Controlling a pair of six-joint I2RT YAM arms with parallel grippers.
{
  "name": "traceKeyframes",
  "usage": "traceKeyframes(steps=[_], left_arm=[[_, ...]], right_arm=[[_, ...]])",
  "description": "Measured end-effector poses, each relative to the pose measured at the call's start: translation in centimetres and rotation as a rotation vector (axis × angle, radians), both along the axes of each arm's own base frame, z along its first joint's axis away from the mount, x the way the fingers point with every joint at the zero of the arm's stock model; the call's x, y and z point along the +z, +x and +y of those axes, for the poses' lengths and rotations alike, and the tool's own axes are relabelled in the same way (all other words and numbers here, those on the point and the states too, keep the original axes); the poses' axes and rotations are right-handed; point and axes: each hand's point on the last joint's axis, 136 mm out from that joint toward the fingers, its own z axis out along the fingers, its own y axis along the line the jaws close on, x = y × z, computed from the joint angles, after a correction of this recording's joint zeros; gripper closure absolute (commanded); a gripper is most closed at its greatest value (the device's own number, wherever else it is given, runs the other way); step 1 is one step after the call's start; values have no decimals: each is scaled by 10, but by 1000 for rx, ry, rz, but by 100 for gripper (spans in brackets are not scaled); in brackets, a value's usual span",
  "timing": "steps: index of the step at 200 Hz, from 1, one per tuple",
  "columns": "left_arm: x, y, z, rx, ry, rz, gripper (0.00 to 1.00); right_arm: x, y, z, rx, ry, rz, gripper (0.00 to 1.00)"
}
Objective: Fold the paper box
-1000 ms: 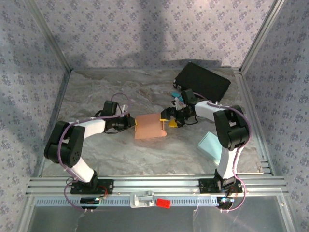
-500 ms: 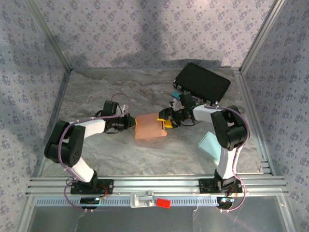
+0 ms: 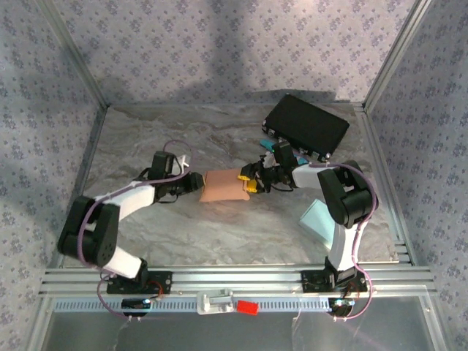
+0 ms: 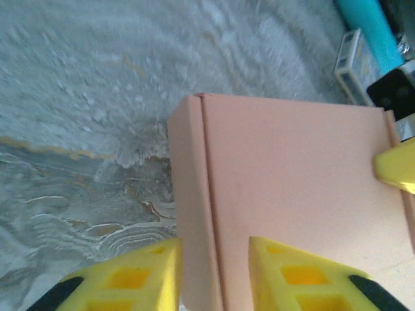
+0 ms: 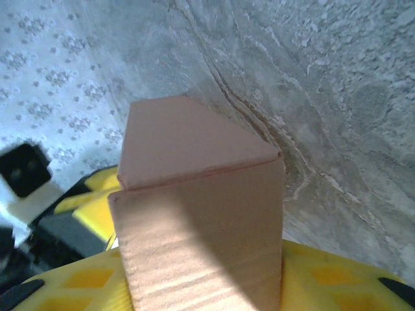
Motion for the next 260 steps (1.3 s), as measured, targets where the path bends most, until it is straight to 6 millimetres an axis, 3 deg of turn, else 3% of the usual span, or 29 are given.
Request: traceKeyframes(steps=[14,24,34,54,69,102,150,198,260], left_arm=[[34,-4,-7,-68,57,-176,50],[64,-15,-20,-167,96,-338,40],[90,-28,-32,-251,127,-480,37],[113,-52,-44,-401,195,-673,36],[108,-64,-45,-505,280,-741,30],[75,-93,-51,-802,479,-824,28],[32,-81,-38,-952,744,-813,26],[33,-73,-47,-988,822,-852,27],[27,-62,-64,-1017,848,-840,35]], right_arm=[[1,1,1,-31,12,49,54],[2,2,1,-52,19,86,54],[2,2,0,-72,25,125,54],[5,1,-1,-92,29,195,55],[9,1,-3,-92,20,246,55],[25,-2,-7,-81,-14,324,56],[37,-16,-14,-43,-55,402,57],[36,-26,-20,-35,-70,460,57],[42,-35,-18,-18,-42,525,56]])
